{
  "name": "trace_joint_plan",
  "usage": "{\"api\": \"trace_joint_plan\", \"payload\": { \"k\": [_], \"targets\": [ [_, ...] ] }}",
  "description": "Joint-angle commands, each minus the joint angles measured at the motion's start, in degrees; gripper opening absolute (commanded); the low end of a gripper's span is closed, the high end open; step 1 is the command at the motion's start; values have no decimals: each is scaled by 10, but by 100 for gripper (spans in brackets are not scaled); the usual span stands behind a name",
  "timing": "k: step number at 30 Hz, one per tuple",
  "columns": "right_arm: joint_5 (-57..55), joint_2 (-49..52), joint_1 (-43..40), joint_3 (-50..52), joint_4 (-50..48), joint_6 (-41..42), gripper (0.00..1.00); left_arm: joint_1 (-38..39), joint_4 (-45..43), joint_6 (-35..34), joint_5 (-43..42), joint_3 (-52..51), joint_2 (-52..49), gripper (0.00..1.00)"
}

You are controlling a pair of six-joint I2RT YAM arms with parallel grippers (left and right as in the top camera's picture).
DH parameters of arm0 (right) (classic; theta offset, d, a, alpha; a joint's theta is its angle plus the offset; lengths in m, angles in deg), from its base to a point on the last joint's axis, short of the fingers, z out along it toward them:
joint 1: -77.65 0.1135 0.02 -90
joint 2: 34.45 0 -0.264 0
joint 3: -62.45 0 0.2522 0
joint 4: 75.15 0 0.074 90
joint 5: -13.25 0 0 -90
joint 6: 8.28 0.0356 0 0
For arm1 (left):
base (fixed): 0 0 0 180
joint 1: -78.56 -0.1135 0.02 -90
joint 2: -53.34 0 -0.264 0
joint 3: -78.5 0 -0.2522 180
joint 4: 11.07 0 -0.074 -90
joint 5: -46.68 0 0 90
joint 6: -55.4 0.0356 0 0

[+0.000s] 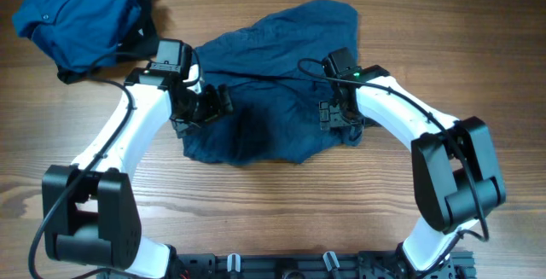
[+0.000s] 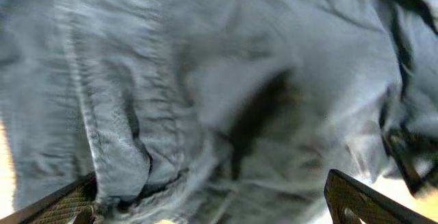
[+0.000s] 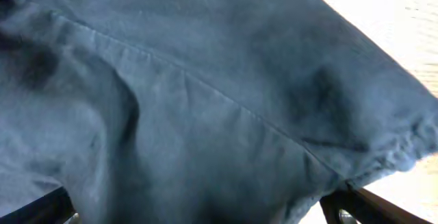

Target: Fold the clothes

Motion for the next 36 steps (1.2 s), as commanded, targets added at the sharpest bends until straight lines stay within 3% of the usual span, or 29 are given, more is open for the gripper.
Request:
{"api": "trace_joint_plan", "payload": {
  "k": [1, 10, 19, 23, 27, 29, 32, 36],
  "targets": [
    [-18, 11, -1, 3, -9, -7, 100, 31, 1, 16, -25, -3, -7, 98],
    [-18, 11, -1, 3, -15, -7, 99, 42, 14, 16, 51, -1, 21, 95],
    [-18, 11, -1, 3, -15, -6, 99, 39, 41, -17, 148, 3, 193, 89],
    [-17, 11, -1, 3, -17, 4, 99, 51, 57, -35, 108, 3, 228, 87],
    [-17, 11, -1, 3, -18, 4, 100, 87, 41, -34, 69, -3, 206, 86],
    [-18, 11, -1, 3, -13, 4, 100, 100, 33, -34, 79, -3, 174, 81],
    [-18, 10, -1, 3, -10, 4, 99, 101, 2, -34, 46, -3, 109, 64],
    [-18, 10, -1, 1, -8, 4, 99, 101, -23, -34, 27, -3, 42, 62]
  ]
}}
